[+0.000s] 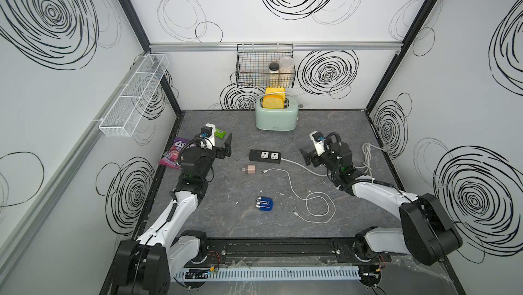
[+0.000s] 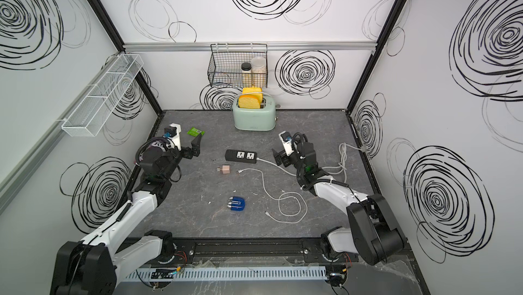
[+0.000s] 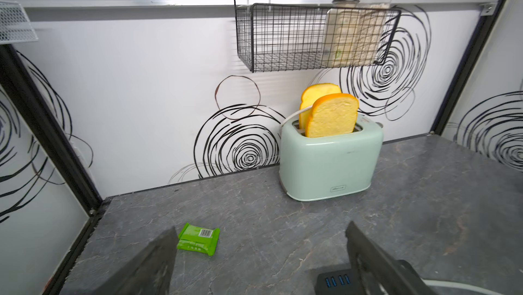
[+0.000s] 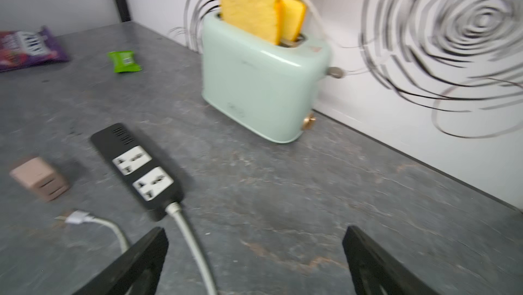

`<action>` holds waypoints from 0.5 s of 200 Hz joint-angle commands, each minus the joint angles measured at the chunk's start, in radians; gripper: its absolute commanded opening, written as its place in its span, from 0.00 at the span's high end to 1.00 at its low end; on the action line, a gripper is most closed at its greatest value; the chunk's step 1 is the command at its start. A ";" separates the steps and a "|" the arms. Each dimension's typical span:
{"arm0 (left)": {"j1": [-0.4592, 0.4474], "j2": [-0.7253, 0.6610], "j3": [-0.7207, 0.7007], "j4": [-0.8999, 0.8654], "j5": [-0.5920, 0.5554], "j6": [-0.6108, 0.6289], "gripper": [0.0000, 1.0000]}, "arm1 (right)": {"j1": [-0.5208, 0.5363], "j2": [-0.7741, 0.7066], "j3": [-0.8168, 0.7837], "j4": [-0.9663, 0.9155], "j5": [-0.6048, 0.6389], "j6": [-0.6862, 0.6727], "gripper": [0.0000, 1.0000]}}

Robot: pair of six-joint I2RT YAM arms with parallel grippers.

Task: Charge the electric shaver
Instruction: Pick up the charging cable from the center of the board.

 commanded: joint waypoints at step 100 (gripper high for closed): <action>-0.059 0.022 0.153 -0.453 0.210 -0.136 0.03 | 0.249 0.476 0.344 -0.489 0.102 0.059 0.29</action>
